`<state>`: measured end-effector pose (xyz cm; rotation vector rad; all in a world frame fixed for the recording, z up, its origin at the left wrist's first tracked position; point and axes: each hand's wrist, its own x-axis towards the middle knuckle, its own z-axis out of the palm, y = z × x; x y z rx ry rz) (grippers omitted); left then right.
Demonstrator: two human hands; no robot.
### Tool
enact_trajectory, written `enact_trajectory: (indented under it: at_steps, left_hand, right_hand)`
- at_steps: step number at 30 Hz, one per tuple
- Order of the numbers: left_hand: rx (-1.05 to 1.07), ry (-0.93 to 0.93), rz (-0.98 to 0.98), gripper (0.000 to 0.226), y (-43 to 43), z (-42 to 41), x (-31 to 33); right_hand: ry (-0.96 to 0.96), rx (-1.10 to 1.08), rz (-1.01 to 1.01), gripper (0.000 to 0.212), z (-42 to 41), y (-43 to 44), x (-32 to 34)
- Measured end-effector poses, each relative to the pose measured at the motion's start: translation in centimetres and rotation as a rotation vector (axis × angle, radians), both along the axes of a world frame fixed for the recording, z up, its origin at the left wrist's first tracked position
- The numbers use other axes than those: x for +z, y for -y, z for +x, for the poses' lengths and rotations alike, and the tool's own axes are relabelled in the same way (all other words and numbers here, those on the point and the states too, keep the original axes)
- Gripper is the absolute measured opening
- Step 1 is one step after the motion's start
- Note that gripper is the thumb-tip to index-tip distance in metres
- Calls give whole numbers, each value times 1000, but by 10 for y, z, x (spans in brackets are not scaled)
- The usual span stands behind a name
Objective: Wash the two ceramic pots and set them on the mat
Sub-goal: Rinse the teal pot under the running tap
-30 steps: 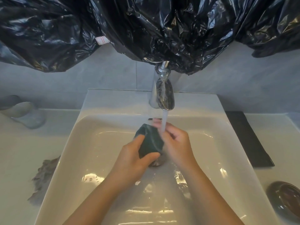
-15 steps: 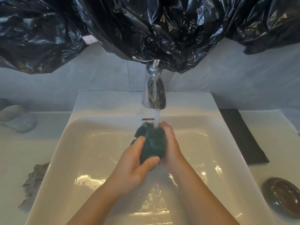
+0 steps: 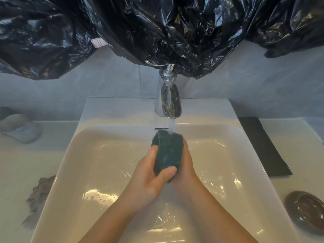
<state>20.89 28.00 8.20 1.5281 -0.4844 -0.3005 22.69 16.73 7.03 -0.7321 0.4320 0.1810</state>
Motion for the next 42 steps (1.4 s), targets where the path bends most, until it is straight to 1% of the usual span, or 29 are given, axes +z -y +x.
enact_trajectory:
  at_steps: [1,3,4,5,7,8,9,10,11,12,13,15,17,18,19,20,22,24,25,26,27,29,30,32,34,35,36,39,42]
  left_hand:
    - [9,-47,-36,27,0,2,0]
    - [37,-170,-103,36,1,6,-1]
    - [51,-211,-133,40,1,7,-2]
    - [60,-231,-152,43,2,7,-3]
    - [51,-218,-140,42,4,5,-4]
    - [35,-181,-113,40,4,3,-4]
    - [15,-137,-86,38,4,2,-2]
    - [4,-106,-74,36,4,2,-2]
    - [3,-99,-76,34,4,3,-1]
    - [10,-107,-90,33,4,4,-1]
    - [20,-126,-106,32,4,6,0]
    - [56,-171,-102,27,8,12,2]
    - [125,-139,-4,17,12,19,5]
    - [160,-52,99,11,14,22,5]
    - [181,60,224,9,16,25,3]
    - [188,183,352,18,17,26,-2]
    - [115,371,589,40,16,26,-10]
    - [34,668,820,49,12,25,-16]
    - [15,796,890,50,10,25,-17]
    - [8,851,927,51,9,25,-16]
    - [1,847,960,55,9,26,-13]
    - [-71,790,982,62,11,31,-10]
    - [-125,765,961,59,12,33,-8]
    - [-193,713,857,47,13,36,-8]
    - [-190,659,730,28,11,37,-6]
    - [-165,678,704,19,8,37,-6]
    - [-131,743,716,15,6,37,-7]
    - [-27,981,857,29,2,40,-6]
    - [-59,1092,875,33,3,45,-9]
  right_hand:
    - [50,-55,-127,49,-1,1,-1]
    - [240,-178,-539,29,-3,7,-5]
    - [323,-170,-701,27,-2,11,-14]
    - [331,-144,-755,27,0,13,-20]
    - [195,-67,-677,21,1,11,-19]
    - [92,-11,-520,23,2,9,-16]
    - [-7,9,-288,35,5,7,-11]
    - [-85,11,-120,52,5,5,-5]
    - [-90,14,-47,64,7,8,-11]
    - [-89,27,-59,70,7,9,-14]
    - [-87,32,-79,72,7,8,-13]
    - [-68,29,-80,66,5,10,-11]
    - [-66,25,-97,60,3,15,-12]
    - [-79,11,-108,60,1,17,-10]
    - [-83,12,-87,61,-1,20,-9]
    - [-102,14,-72,60,-2,21,-7]
    - [-101,8,-52,57,-2,23,-6]
    - [-84,-26,-24,46,-2,28,-9]
    - [-81,-40,-7,42,-2,30,-10]
    - [-81,-41,16,42,-2,31,-9]
    - [-90,-33,30,44,-3,32,-10]
    - [-120,-29,38,48,-3,32,-14]
    - [-120,-35,40,49,-3,32,-13]
    - [-110,-49,67,51,-3,33,-15]
    - [-82,-80,95,52,-4,34,-14]
    - [-65,-82,114,52,-4,34,-13]
    - [-58,-76,131,53,-3,34,-13]
    - [-51,-41,101,49,-2,32,-12]
    - [-65,-3,30,48,-1,31,-12]
